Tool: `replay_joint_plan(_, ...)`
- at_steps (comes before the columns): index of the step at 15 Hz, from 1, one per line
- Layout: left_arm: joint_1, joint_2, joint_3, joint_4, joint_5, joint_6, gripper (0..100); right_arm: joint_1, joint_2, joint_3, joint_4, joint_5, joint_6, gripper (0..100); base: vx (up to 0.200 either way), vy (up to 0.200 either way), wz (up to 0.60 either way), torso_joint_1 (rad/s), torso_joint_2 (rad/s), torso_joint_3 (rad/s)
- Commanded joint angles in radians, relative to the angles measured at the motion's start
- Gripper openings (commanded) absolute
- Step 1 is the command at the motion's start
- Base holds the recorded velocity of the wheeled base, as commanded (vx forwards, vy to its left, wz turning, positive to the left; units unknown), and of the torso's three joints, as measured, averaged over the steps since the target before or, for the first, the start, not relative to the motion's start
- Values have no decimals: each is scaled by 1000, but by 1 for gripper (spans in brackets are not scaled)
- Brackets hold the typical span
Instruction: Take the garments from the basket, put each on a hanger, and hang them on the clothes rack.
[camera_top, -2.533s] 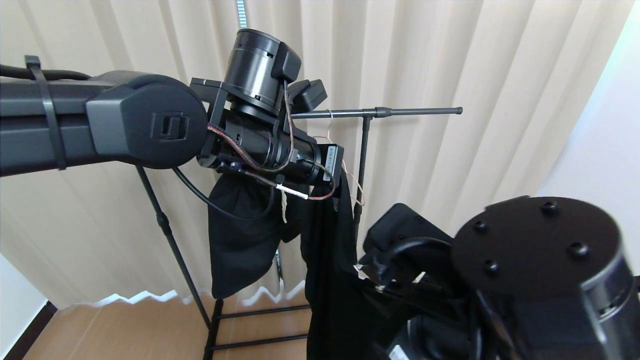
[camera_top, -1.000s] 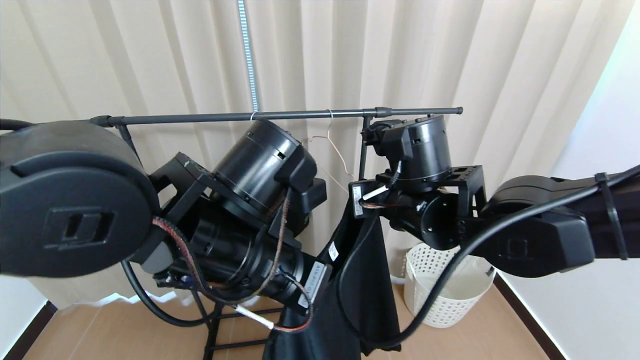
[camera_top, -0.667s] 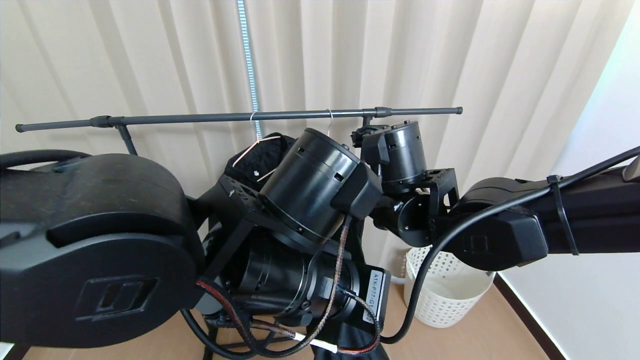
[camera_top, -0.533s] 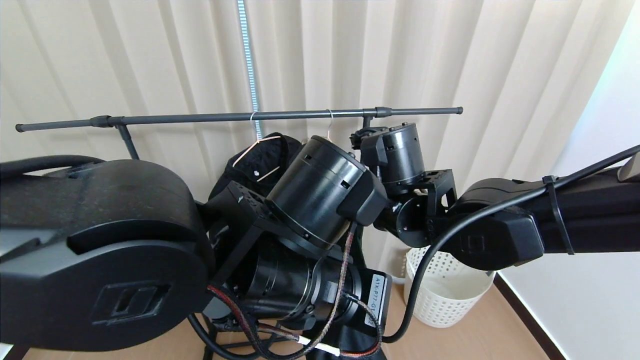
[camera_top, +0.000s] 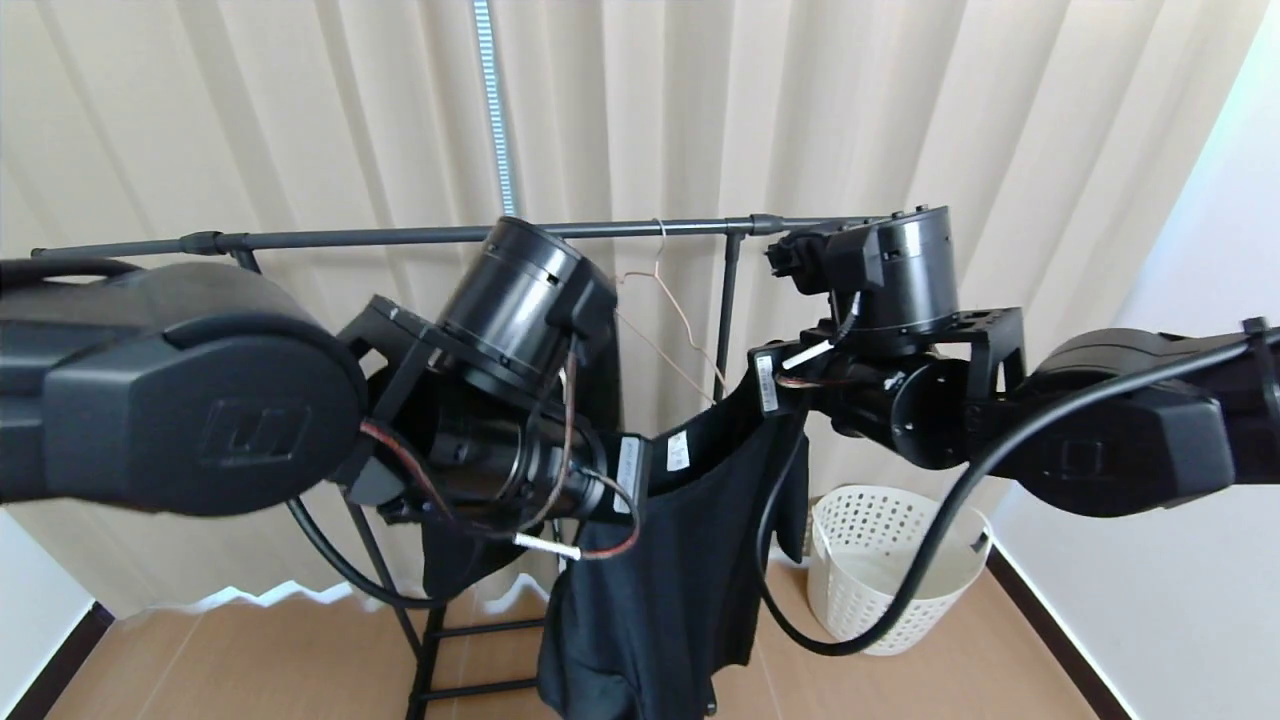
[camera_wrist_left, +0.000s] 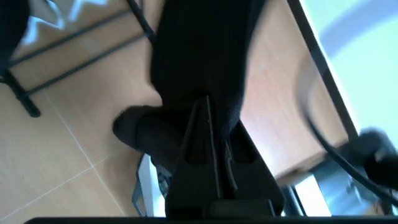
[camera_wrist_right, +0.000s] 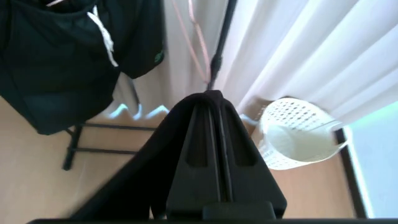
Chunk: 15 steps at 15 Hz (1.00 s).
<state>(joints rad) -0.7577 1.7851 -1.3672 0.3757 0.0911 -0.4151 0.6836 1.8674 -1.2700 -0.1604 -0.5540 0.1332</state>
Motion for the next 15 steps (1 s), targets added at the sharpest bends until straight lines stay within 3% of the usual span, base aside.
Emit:
replay_joint_plan(1, 92, 62, -96, -3, -1, 7, 0, 22, -116, 80, 1, -1, -41, 0, 0, 0, 0, 0, 0, 0)
replay_joint_plan(9, 90, 89, -323, -1, -2, 7, 0, 48, -180, 129, 62, -23, -90, 0, 0, 0, 0, 0, 0, 0)
replay_joint_plan(10, 80, 89, -346, -1, -1, 7, 0, 42, -185, 143, 62, -21, -129, 100, 0, 0, 0, 0, 0, 0)
replay_joint_plan(11, 75, 89, -357, -1, -1, 6, 0, 36, -189, 150, 64, -18, -141, 100, 0, 0, 0, 0, 0, 0)
replay_joint_plan(12, 69, 89, -365, -1, -1, 6, 0, 10, -215, 208, 82, -10, -231, 100, 0, 0, 0, 0, 0, 0)
replay_joint_plan(13, 67, 89, -377, -1, -1, 6, 0, -10, -249, 270, 82, 40, -337, 100, 0, 0, 0, 0, 0, 0)
replay_joint_plan(15, 67, 88, -391, -1, 1, 6, 0, -26, -292, 331, 79, 209, -429, 100, 0, 0, 0, 0, 0, 0)
